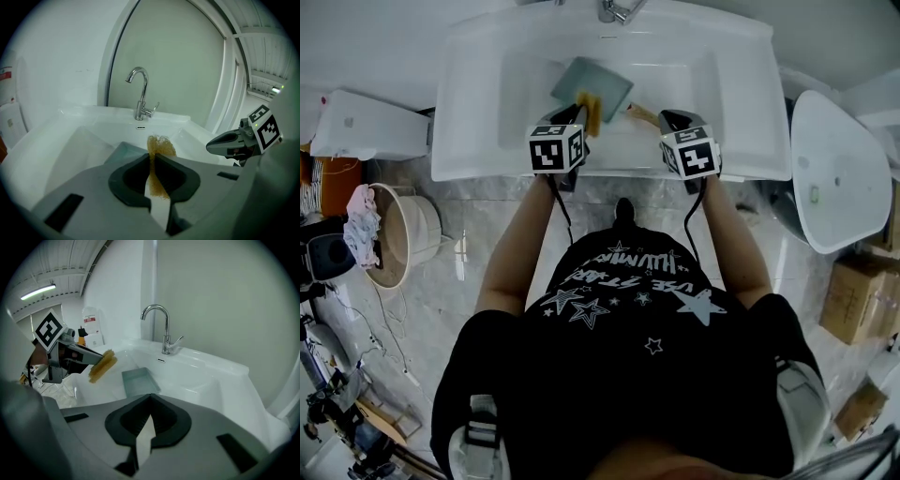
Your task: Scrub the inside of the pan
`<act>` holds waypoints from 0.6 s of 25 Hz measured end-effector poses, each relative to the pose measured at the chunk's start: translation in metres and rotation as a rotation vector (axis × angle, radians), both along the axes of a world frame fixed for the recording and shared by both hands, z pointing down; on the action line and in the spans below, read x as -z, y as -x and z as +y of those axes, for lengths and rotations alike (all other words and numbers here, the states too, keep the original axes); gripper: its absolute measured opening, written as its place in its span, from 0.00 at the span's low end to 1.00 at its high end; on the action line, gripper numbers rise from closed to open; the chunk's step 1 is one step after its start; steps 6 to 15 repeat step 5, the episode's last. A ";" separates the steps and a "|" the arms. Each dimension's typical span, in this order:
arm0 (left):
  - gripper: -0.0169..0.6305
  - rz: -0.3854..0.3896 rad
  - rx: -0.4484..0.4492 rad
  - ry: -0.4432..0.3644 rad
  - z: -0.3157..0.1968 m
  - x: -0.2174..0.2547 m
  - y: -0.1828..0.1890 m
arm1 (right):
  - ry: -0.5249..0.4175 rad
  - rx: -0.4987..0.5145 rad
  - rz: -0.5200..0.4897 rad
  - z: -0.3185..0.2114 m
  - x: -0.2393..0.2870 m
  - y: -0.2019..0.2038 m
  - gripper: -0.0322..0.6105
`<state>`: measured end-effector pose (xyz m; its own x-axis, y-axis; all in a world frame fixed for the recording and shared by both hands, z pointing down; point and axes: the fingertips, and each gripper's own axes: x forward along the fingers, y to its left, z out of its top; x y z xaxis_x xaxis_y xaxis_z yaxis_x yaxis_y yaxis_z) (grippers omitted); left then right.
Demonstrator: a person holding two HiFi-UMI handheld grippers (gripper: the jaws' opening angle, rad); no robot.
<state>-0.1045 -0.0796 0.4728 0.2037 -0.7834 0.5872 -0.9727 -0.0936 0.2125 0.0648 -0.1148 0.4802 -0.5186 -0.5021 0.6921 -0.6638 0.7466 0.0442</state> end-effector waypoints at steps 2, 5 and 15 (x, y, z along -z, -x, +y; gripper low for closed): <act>0.09 0.007 -0.001 -0.004 0.009 0.003 0.001 | -0.004 -0.006 0.001 0.010 0.003 0.001 0.06; 0.09 0.015 -0.003 -0.004 0.024 0.006 0.002 | -0.004 -0.019 0.002 0.025 0.006 0.001 0.06; 0.09 0.015 -0.003 -0.004 0.024 0.006 0.002 | -0.004 -0.019 0.002 0.025 0.006 0.001 0.06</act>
